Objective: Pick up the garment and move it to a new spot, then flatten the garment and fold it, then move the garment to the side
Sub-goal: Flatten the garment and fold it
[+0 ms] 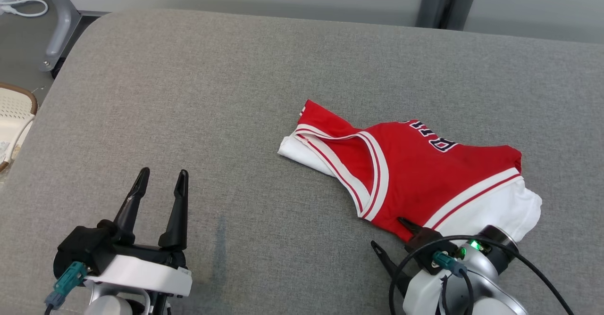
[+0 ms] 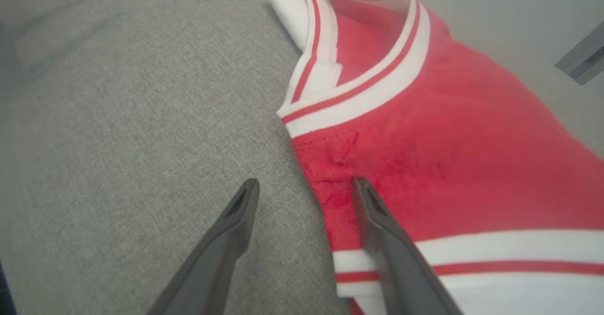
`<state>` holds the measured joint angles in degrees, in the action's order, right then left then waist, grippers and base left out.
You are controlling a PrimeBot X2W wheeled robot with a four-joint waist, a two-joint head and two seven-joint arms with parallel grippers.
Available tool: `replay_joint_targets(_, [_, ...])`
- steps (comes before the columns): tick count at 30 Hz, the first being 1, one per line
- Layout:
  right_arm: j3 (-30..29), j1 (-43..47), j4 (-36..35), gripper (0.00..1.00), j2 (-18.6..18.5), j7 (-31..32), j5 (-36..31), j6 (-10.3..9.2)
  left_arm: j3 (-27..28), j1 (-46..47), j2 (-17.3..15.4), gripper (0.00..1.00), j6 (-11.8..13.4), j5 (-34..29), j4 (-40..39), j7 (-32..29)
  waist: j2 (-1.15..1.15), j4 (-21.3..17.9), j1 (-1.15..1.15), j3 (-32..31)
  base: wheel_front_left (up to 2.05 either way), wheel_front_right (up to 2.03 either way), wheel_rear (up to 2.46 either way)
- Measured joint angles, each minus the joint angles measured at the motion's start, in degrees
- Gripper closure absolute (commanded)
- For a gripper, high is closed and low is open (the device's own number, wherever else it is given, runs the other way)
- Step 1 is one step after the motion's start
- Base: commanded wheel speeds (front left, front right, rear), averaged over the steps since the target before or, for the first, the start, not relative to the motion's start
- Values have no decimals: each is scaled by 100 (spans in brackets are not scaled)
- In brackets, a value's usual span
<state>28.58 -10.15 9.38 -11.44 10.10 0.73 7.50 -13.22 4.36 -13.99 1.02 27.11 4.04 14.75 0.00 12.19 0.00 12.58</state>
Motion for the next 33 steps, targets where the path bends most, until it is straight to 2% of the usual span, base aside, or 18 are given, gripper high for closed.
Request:
replay_joint_targets(7, [-157, -253, 374, 0, 38, 55, -250, 0, 114, 130, 98, 0, -122, -91, 37, 14, 0, 20, 0, 150, 0, 0, 0])
replay_joint_targets(8, [-174, -272, 442, 23, 44, 65, -280, 0, 135, 149, 112, 0, -149, -104, 38, 14, 0, 17, 0, 165, 0, 0, 0])
replay_joint_targets(9, [-175, -292, 475, 54, 57, 64, -283, 0, 158, 172, 129, 0, -163, -137, 41, 14, 0, 13, 0, 178, 0, 0, 0])
replay_joint_targets(10, [-176, -369, 608, 97, 85, 66, -280, 0, 205, 185, 177, 0, -202, -179, 45, 15, 0, 2, 0, 192, 0, 0, 0])
replay_joint_targets(11, [-183, -386, 653, 100, 99, 69, -257, 0, 222, 185, 191, 0, -205, -194, 56, 14, 0, -2, 0, 196, 0, 0, 0])
replay_joint_targets(22, [-218, -498, 788, 100, 244, -159, 10, 0, 417, 185, 291, 0, -327, -347, 103, 15, 0, -105, 0, 189, 0, 0, 0])
replay_joint_targets(33, [-379, -643, -88, 100, 390, -667, 334, 0, 515, 170, 366, 0, -398, -460, 141, 15, 0, -228, 0, -6, 0, 0, 0])
